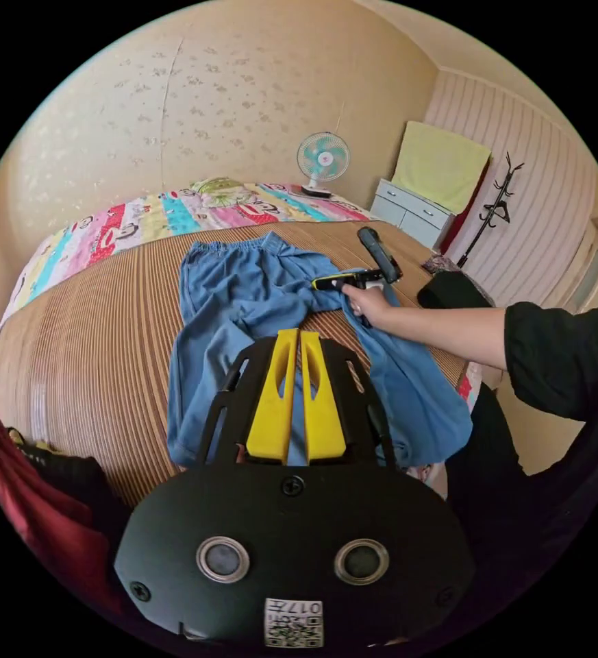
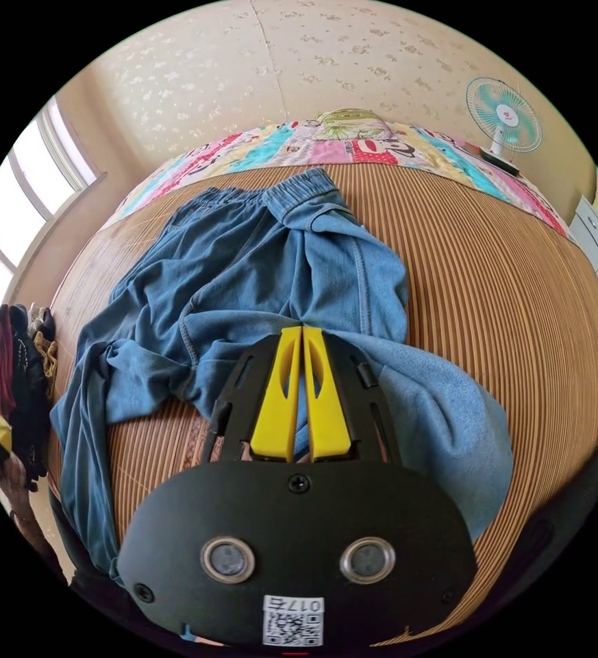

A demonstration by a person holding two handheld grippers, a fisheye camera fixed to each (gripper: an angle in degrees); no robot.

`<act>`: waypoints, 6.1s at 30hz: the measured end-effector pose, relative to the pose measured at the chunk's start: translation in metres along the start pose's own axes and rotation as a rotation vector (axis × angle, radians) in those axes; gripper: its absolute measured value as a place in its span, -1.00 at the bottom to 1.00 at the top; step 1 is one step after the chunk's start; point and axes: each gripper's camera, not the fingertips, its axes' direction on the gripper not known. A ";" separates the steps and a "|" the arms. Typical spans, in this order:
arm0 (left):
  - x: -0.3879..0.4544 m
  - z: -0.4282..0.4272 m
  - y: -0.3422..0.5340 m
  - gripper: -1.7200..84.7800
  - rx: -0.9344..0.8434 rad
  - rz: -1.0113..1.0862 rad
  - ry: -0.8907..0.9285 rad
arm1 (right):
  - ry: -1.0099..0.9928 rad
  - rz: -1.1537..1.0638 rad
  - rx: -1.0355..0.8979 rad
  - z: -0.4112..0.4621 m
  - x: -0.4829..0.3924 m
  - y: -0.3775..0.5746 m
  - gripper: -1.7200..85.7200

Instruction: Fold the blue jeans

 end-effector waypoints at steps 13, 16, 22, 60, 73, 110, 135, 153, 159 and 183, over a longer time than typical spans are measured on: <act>-0.040 0.020 0.140 -0.97 -0.224 -0.270 0.158 | 0.224 -0.079 -0.015 -0.005 -0.043 -0.004 -0.95; -0.057 0.021 0.133 -0.97 -0.247 -0.238 0.229 | 0.293 0.087 0.060 -0.035 -0.046 0.013 -0.95; -0.051 0.009 0.127 -0.97 -0.234 -0.210 0.160 | -0.278 -0.032 0.275 -0.146 -0.085 0.137 -0.93; -0.047 -0.139 0.213 -0.71 -0.082 -0.611 0.073 | -0.666 -0.072 -0.171 -0.101 -0.076 0.204 -0.82; -0.013 -0.296 0.132 -0.98 0.293 -0.086 0.372 | -1.065 -0.501 0.003 -0.258 -0.070 0.168 -0.92; 0.128 -0.145 0.072 -0.98 -0.316 -0.003 0.274 | 0.106 -0.131 -0.397 -0.195 -0.121 0.171 -0.81; 0.146 -0.115 0.094 -0.98 -0.046 0.038 0.637 | -1.079 -1.047 0.414 -0.602 0.042 0.344 -0.94; 0.158 0.087 0.109 -0.79 -0.374 -0.048 0.616 | -0.597 0.020 -0.164 -0.348 0.125 0.262 -0.82; 0.200 0.197 0.136 -0.76 -0.622 -0.066 0.637 | -0.583 0.171 -0.331 -0.259 0.129 0.260 -0.79; 0.196 0.190 0.172 -0.98 -0.564 0.140 0.792 | -0.389 0.557 -0.080 -0.316 0.262 0.260 -0.92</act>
